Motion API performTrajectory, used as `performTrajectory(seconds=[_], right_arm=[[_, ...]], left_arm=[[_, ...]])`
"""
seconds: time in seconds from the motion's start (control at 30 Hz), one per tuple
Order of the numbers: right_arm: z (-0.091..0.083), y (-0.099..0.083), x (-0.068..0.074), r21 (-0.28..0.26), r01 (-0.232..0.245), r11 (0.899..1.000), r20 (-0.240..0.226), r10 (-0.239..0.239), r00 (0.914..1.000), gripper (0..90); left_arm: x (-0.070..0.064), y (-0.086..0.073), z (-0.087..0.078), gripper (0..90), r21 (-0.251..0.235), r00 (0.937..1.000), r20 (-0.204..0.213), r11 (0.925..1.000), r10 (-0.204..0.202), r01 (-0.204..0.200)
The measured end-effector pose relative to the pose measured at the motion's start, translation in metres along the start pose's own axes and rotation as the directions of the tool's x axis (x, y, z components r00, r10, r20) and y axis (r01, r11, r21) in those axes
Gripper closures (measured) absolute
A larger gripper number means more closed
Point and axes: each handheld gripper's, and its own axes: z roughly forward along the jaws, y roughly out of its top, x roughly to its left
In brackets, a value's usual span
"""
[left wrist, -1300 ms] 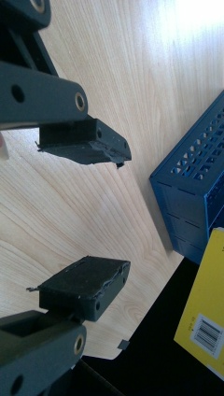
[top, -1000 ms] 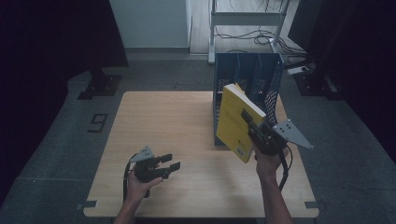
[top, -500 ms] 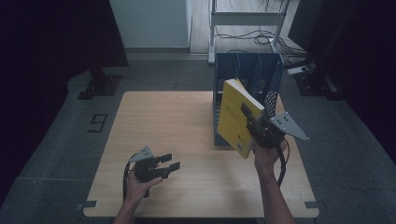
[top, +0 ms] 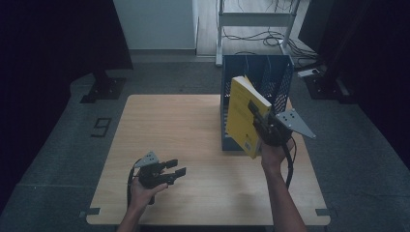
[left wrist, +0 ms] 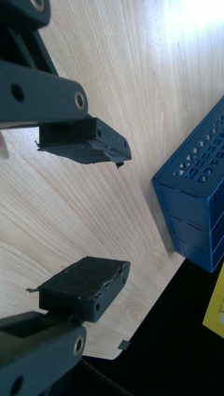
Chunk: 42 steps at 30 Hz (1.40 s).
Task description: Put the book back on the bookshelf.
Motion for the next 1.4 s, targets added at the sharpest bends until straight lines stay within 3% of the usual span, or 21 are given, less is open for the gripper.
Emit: performTrajectory(seconds=[0.97, 1.17, 1.4], right_arm=[[0.030, -0.003, -0.006, 0.036, 0.001, 0.999, 0.054, -0.003, 0.9985, 74.6], [0.034, -0.004, -0.009, 0.036, -0.020, 0.999, 0.056, 0.018, 0.9982, 74.5], [0.042, -0.005, -0.008, 0.049, -0.001, 0.999, 0.065, -0.002, 0.9979, 74.6]], left_arm=[[-0.002, 0.002, 0.002, 40.6, -0.012, 0.9995, 0.022, 0.9997, -0.022, 0.022], [-0.001, 0.003, 0.001, 40.5, -0.014, 0.9995, 0.021, 0.9996, -0.024, 0.024], [-0.001, 0.003, 0.000, 40.5, -0.013, 0.9995, 0.021, 0.9996, -0.025, 0.025]])
